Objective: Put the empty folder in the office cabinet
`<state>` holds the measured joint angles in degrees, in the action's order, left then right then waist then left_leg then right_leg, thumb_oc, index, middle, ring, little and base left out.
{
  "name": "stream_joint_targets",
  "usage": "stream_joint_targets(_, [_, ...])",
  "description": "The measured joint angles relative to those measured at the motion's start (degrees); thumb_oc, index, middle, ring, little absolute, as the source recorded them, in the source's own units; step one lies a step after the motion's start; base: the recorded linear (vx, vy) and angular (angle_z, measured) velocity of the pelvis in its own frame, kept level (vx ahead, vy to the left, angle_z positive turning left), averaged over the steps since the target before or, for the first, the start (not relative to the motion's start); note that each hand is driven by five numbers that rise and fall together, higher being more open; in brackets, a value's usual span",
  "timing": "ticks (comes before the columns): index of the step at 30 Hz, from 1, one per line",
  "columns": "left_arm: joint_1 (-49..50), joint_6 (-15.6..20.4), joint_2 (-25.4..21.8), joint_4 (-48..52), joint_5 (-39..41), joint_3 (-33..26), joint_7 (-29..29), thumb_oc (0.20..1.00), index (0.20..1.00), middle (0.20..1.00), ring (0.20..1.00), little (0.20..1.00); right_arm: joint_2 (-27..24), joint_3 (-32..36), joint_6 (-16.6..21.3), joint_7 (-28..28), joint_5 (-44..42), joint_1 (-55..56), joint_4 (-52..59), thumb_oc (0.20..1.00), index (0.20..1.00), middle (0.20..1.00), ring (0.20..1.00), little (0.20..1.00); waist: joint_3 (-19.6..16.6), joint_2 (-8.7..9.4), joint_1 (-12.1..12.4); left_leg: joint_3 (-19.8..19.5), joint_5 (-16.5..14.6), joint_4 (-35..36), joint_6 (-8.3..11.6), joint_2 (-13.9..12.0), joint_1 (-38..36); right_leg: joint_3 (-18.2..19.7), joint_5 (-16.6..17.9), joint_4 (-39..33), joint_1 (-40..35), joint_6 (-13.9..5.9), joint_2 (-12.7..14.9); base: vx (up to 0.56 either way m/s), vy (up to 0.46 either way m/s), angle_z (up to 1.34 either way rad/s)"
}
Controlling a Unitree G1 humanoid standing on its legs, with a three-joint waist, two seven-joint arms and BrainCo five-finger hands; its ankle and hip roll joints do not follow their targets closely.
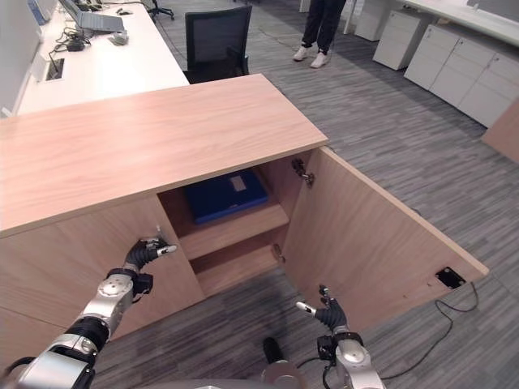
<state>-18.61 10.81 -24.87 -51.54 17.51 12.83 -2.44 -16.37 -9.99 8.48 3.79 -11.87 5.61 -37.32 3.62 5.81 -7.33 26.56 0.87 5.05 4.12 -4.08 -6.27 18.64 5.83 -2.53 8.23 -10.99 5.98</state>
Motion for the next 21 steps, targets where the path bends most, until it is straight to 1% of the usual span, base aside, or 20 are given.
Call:
stream_joint_targets(1, [0.0, 0.0, -0.3, 0.1, 0.0, 0.0, -0.3, 1.0, 1.0, 1.0, 1.0, 1.0, 0.1, 0.1, 0.0, 0.0, -0.1, -0.7, -1.8, 1.0, 1.0, 1.0, 1.0, 1.0, 0.1, -0.47, 0.4, 0.5, 0.0, 0.6, 0.01, -1.0, 0.4, -0.8, -0.9, 0.3, 0.4, -1.33, 0.0, -0.26, 0.025, -0.38])
stream_joint_targets(2, [0.6, 0.1, -1.8, 3.4, 0.0, 0.3, -0.7, 1.0, 1.0, 1.0, 1.0, 1.0, 0.5, -0.9, 0.1, 0.1, -0.1, -3.3, -6.6, 1.0, 1.0, 1.0, 1.0, 1.0, 0.8, 1.48, 2.8, 1.7, -0.5, -2.9, -0.51, -0.7, 1.7, -12.3, -1.7, 4.2, 4.0, 0.55, 2.8, -0.3, 0.035, -0.4])
stream_joint_targets(3, [0.7, 0.1, -1.9, 4.5, 0.0, 0.7, -0.6, 1.0, 1.0, 1.0, 1.0, 1.0, 0.5, -0.8, -0.2, 0.1, -0.1, -4.3, -8.4, 1.0, 1.0, 1.0, 1.0, 1.0, 1.2, 1.22, 3.4, 2.1, -0.7, -3.6, -0.41, -1.5, 2.3, -16.6, -2.4, 4.0, 4.1, -0.36, 3.9, -0.14, 0.012, -0.27])
stream_joint_targets(4, [0.7, 0.1, -2.3, 6.0, 0.0, 0.5, -0.5, 1.0, 1.0, 1.0, 1.0, 1.0, 0.6, -0.7, 0.0, 0.2, -0.1, -5.5, -10.2, 1.0, 1.0, 1.0, 1.0, 1.0, 2.1, -0.3, 4.6, 2.8, -0.7, -4.3, -0.42, -3.6, 3.7, -20.4, -3.7, 6.1, 4.6, 1.03, 3.9, -0.07, 0.007, -0.07])
stream_joint_targets(5, [1.1, 0.4, -2.5, 7.5, 0.0, 0.5, -0.5, 1.0, 1.0, 1.0, 1.0, 1.0, 0.6, -1.1, -0.1, 0.1, 0.0, -6.2, -12.0, 1.0, 1.0, 1.0, 1.0, 1.0, 2.4, -0.76, 5.4, 2.5, -0.7, -4.8, -0.14, -4.6, 3.4, -23.9, -5.0, 12.2, 6.5, 2.1, 4.3, -0.03, -0.014, 0.03])
stream_joint_targets(6, [1.3, 0.7, -2.6, 8.9, 0.0, 0.6, -0.4, 1.0, 1.0, 1.0, 1.0, 1.0, 0.4, -0.8, -0.4, 0.1, 0.0, -6.0, -12.7, 1.0, 1.0, 1.0, 1.0, 1.0, 2.4, -0.79, 6.3, 2.3, -0.8, -5.1, 0.41, -5.1, 2.9, -25.7, -6.7, 19.0, 7.5, 1.79, 4.5, 0.05, -0.021, 0.12])
stream_joint_targets(7, [1.9, 0.8, -3.1, 9.1, 0.0, -0.1, -0.4, 1.0, 1.0, 1.0, 1.0, 1.0, 0.3, -0.4, -0.3, 0.0, 0.2, -4.8, -13.1, 1.0, 1.0, 1.0, 1.0, 1.0, 1.2, 0.82, 7.3, 1.2, -1.5, -5.9, 1.38, -3.9, 2.7, -24.5, -7.3, 16.4, 4.8, 4.39, 4.4, 0.05, -0.02, -0.12])
stream_joint_targets(8, [3.2, 0.8, -2.8, 9.7, 0.0, -0.7, -0.5, 1.0, 1.0, 1.0, 1.0, 1.0, 0.1, 1.4, -0.3, 0.0, 0.2, -6.0, -14.4, 1.0, 1.0, 1.0, 1.0, 1.0, 1.2, -0.41, 7.9, 0.7, -1.8, -5.3, 1.19, -4.2, 2.5, -23.7, -6.1, 14.4, 3.7, 3.11, 3.6, 0.11, -0.031, -0.27])
stream_joint_targets(9, [4.3, 0.8, -2.6, 10.5, -0.1, -1.2, -0.3, 1.0, 1.0, 1.0, 1.0, 1.0, -0.6, 3.4, -0.1, 0.2, 0.2, -6.2, -14.5, 1.0, 1.0, 1.0, 1.0, 1.0, 1.2, -1.96, 7.9, -0.4, -1.5, -4.0, 1.54, -4.3, 1.7, -23.3, -4.7, 11.8, 2.5, 4.27, 2.7, 0.1, -0.032, -0.5])
stream_joint_targets(10, [5.3, 0.7, -2.1, 11.3, -0.1, -1.7, -0.3, 1.0, 1.0, 1.0, 1.0, 1.0, -1.4, 5.0, -0.1, 0.4, 0.1, -6.3, -14.7, 1.0, 1.0, 1.0, 1.0, 1.0, 1.4, -3.0, 7.9, -0.2, -1.2, -3.3, 2.04, -4.3, 1.1, -22.8, -3.4, 10.2, 1.7, 4.54, 2.1, 0.18, -0.074, -0.34])
stream_joint_targets(11, [6.7, 0.6, -1.3, 12.3, -0.1, -2.1, -0.4, 1.0, 1.0, 1.0, 1.0, 1.0, -2.3, 6.6, -0.1, 0.7, 0.1, -5.8, -15.9, 1.0, 1.0, 1.0, 1.0, 1.0, 0.9, -3.95, 7.8, 0.2, -1.0, -2.8, 2.22, -4.3, 0.8, -22.6, -3.0, 8.8, 1.2, 4.18, 1.7, 0.11, -0.053, -0.25])
stream_joint_targets(12, [9.0, 0.6, 0.0, 14.2, -0.1, -3.9, -0.3, 1.0, 1.0, 1.0, 1.0, 1.0, -2.7, 8.8, -0.3, 0.7, 0.0, -5.3, -17.8, 1.0, 1.0, 1.0, 1.0, 1.0, 0.6, -4.41, 7.6, 0.4, -1.1, -2.6, 2.26, -4.3, 0.2, -22.5, -2.6, 7.5, 0.3, 4.14, 1.6, 0.09, -0.091, -0.2])
stream_joint_targets(14, [13.5, 0.6, 1.6, 18.2, 0.0, -4.9, 0.2, 1.0, 1.0, 1.0, 1.0, 1.0, -3.4, 12.2, -0.6, 1.0, -0.6, -3.5, -22.0, 1.0, 1.0, 1.0, 1.0, 1.0, 0.2, -4.88, 7.8, 0.7, -1.2, -1.8, 2.37, -4.3, -1.8, -22.4, -1.7, 4.5, -2.6, 4.09, 1.4, 0.03, -0.066, -0.09])
stream_joint_targets(15, [16.1, 0.6, 1.8, 20.3, 0.0, -4.8, 1.3, 1.0, 1.0, 1.0, 1.0, 1.0, -4.5, 13.3, -1.6, 1.2, -0.6, -1.1, -23.5, 1.0, 1.0, 1.0, 1.0, 1.0, 0.0, -4.68, 7.8, 0.1, -1.4, -1.6, 2.24, -4.2, -2.4, -22.4, -1.5, 3.5, -3.5, 3.95, 1.4, 0.02, -0.058, -0.02])
stream_joint_targets(17, [16.1, 0.5, 1.8, 20.2, 0.0, -4.8, 1.8, 1.0, 1.0, 1.0, 1.0, 1.0, -4.8, 14.1, -2.0, 1.3, -0.7, -0.5, -24.2, 1.0, 1.0, 1.0, 1.0, 1.0, 0.0, -4.59, 7.8, 0.0, -1.4, -1.5, 2.23, -4.2, -2.4, -22.4, -1.2, 3.3, -3.5, 3.82, 1.4, 0.02, -0.058, -0.05])
stream_joint_targets(19, [16.3, 0.1, 1.8, 20.3, 0.0, -4.7, 2.7, 1.0, 1.0, 1.0, 1.0, 1.0, -5.3, 17.2, -2.4, 1.3, -2.7, -0.3, -26.3, 1.0, 1.0, 1.0, 1.0, 1.0, -0.1, -4.58, 7.3, -0.3, -1.4, -1.2, 2.22, -3.9, -2.7, -22.4, -0.1, 1.5, -4.5, 3.81, 1.4, 0.01, -0.034, -0.03])
stream_joint_targets(21, [16.4, 0.0, 1.8, 20.2, 0.0, -4.6, 3.8, 1.0, 1.0, 1.0, 1.0, 1.0, -6.2, 17.4, -2.7, 1.3, -3.0, -0.1, -26.6, 1.0, 1.0, 1.0, 1.0, 1.0, -0.3, -4.8, 7.5, -0.4, -1.5, -1.0, 2.06, -3.8, -3.1, -22.4, 0.4, 0.3, -5.5, 3.59, 1.5, 0.0, -0.049, 0.0])
